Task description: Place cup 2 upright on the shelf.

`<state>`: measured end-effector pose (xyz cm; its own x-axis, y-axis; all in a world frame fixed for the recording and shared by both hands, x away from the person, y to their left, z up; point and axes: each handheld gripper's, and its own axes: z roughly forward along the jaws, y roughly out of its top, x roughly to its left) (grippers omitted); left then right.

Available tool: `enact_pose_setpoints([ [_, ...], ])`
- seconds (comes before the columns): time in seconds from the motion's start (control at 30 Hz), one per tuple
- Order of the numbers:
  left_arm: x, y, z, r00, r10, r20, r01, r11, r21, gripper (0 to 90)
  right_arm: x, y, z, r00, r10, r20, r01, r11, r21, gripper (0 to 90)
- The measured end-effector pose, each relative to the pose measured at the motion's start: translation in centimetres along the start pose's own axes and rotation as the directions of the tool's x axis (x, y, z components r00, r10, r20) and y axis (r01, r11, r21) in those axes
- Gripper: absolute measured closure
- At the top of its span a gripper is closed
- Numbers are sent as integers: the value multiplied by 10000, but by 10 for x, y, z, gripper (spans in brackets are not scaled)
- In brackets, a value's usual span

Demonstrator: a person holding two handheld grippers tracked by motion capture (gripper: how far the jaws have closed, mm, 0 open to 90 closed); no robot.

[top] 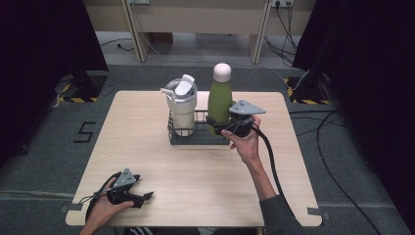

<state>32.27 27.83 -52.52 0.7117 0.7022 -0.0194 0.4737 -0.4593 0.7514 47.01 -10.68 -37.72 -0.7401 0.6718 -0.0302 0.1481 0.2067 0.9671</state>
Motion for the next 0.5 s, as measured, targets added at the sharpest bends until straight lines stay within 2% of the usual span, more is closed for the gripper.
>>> enact_pose_setpoints([
  [0.17, 0, 0, 0, 10000, -33, 7, 33, 10000, -18, 138, -7, 2, 13, 9999, 10, 172, -12, 9999, 116, 210],
  [0.5, 0, 0, 0, 10000, -29, 12, 29, 10000, 0, 138, -22, -1, 37, 9978, 331, 578, -343, 9992, 205, 210],
])
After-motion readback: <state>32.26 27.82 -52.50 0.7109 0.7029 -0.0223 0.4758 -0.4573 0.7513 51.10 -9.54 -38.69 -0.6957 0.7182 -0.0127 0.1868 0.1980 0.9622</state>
